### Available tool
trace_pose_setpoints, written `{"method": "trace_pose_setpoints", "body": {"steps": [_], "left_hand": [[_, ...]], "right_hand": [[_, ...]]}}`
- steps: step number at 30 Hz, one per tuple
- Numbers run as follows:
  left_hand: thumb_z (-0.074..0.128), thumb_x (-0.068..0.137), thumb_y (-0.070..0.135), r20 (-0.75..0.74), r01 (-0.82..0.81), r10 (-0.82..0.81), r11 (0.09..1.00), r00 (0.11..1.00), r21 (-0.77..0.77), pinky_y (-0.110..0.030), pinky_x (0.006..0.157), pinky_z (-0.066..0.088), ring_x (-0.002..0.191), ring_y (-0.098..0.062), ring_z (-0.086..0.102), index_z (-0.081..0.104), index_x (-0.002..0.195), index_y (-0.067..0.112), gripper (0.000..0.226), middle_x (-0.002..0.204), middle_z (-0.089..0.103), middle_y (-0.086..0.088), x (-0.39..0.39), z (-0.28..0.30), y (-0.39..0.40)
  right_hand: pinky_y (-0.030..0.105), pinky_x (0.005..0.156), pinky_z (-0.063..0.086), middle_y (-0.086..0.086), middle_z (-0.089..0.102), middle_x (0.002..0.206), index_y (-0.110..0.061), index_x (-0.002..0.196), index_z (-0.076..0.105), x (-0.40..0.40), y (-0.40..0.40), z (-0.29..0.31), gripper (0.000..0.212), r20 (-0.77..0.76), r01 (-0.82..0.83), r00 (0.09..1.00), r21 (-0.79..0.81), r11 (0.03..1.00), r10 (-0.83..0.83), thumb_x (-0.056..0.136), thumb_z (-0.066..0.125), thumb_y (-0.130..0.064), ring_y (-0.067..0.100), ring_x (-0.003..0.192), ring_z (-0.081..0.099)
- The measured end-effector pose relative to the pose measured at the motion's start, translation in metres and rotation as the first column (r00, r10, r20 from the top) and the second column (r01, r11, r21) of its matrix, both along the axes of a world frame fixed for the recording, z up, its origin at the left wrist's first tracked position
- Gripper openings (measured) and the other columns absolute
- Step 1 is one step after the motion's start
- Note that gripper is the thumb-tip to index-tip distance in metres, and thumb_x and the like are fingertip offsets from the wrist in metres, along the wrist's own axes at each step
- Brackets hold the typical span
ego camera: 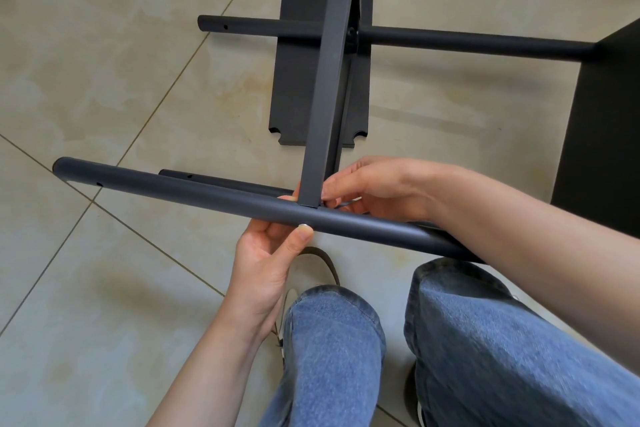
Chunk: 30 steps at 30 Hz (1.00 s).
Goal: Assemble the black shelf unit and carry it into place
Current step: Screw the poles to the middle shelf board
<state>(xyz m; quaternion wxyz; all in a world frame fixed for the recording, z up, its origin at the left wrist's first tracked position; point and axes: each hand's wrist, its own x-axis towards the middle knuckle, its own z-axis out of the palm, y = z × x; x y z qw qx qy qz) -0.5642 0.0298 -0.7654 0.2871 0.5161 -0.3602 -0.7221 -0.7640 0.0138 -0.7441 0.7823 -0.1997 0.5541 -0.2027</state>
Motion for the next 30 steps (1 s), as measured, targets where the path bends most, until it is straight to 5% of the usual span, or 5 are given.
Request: {"method": "trace_pose_setpoints", "body": {"steps": [5, 10, 18, 24, 30], "left_hand": [[0.082, 0.07, 0.019, -0.006, 0.02, -0.02, 1.0, 1.0, -0.011, -0.05, 0.112, 0.043, 0.115, -0.025, 0.067, 0.064, 0.115, 0.017, 0.048, 0.112, 0.074, -0.007, 0.001, 0.0, 0.0], [0.083, 0.068, 0.02, -0.017, 0.034, -0.034, 0.999, 0.999, -0.029, -0.047, 0.11, 0.044, 0.115, -0.022, 0.067, 0.064, 0.115, 0.019, 0.05, 0.112, 0.075, -0.004, 0.001, 0.001, 0.0], [0.084, 0.064, 0.028, -0.03, 0.038, -0.039, 0.999, 0.999, -0.027, -0.045, 0.109, 0.044, 0.113, -0.02, 0.068, 0.075, 0.104, 0.032, 0.041, 0.111, 0.075, -0.003, 0.002, 0.002, 0.0], [0.078, 0.074, 0.013, -0.011, 0.028, -0.028, 0.999, 1.0, -0.025, -0.05, 0.112, 0.042, 0.114, -0.023, 0.067, 0.064, 0.113, 0.019, 0.042, 0.111, 0.075, -0.005, 0.001, 0.001, 0.001], [0.071, 0.076, 0.012, -0.009, 0.015, -0.016, 1.0, 1.0, -0.027, -0.048, 0.112, 0.043, 0.114, -0.019, 0.068, 0.062, 0.116, 0.018, 0.041, 0.112, 0.075, -0.002, 0.0, 0.001, 0.002]], "right_hand": [[0.023, 0.065, 0.045, 0.0, 0.051, 0.064, -0.016, 0.055, 0.062, 0.001, -0.004, 0.001, 0.038, -0.012, 0.0, 1.0, 0.052, 0.999, 0.0, 0.093, 0.061, -0.015, 0.012, 0.059, 0.049], [0.015, 0.047, 0.041, -0.001, 0.049, 0.058, -0.014, 0.067, 0.057, 0.004, -0.005, 0.005, 0.024, -0.053, 0.009, 0.999, 0.095, 0.995, -0.004, 0.091, 0.059, -0.013, 0.01, 0.048, 0.045], [0.016, 0.042, 0.037, 0.003, 0.047, 0.063, -0.012, 0.071, 0.056, 0.005, -0.009, 0.008, 0.02, -0.16, -0.02, 0.987, 0.075, 0.997, 0.032, 0.09, 0.061, -0.012, 0.013, 0.055, 0.044], [0.015, 0.051, 0.045, -0.003, 0.053, 0.056, -0.02, 0.037, 0.062, 0.001, -0.005, 0.008, 0.058, -0.099, -0.074, 0.992, 0.021, 0.997, 0.076, 0.095, 0.061, -0.017, 0.006, 0.05, 0.053], [0.025, 0.062, 0.037, 0.001, 0.053, 0.073, -0.017, 0.065, 0.063, 0.006, -0.01, 0.013, 0.026, -0.217, -0.081, 0.971, 0.097, 0.992, 0.1, 0.09, 0.066, -0.024, 0.016, 0.072, 0.046]]}}
